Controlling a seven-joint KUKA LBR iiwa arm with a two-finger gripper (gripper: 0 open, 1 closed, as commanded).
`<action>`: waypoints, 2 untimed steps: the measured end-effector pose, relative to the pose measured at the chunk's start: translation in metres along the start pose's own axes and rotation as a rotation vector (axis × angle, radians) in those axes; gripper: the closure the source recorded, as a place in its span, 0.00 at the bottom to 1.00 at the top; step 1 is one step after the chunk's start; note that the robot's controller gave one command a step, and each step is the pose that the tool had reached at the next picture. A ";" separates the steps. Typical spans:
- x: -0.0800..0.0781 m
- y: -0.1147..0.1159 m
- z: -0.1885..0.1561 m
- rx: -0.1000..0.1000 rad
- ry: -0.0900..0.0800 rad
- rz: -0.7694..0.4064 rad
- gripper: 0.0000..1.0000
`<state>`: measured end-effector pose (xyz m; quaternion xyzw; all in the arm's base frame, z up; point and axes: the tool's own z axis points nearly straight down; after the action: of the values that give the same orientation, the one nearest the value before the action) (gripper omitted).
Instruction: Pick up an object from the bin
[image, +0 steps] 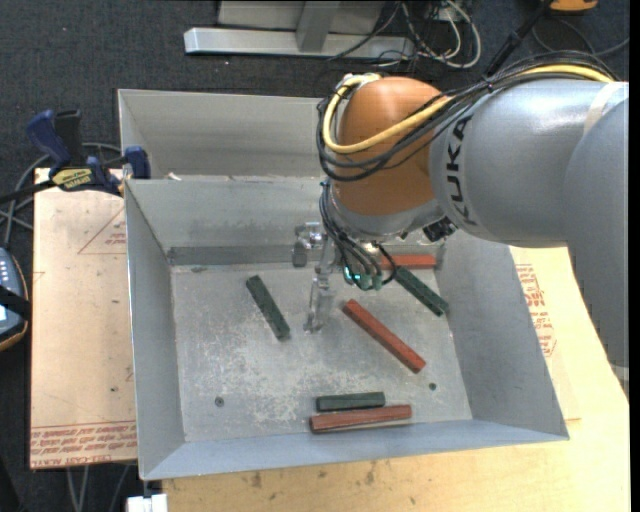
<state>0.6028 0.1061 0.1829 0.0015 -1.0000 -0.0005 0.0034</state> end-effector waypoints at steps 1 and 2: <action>-0.035 0.010 0.115 0.000 -0.003 -0.090 0.00; -0.021 0.051 0.111 -0.002 -0.010 0.007 0.00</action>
Offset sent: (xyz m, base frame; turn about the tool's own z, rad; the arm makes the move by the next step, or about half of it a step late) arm 0.0347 0.0092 -0.1114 -0.0908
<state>0.6227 0.1568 0.0716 -0.0020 -1.0000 -0.0013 -0.0015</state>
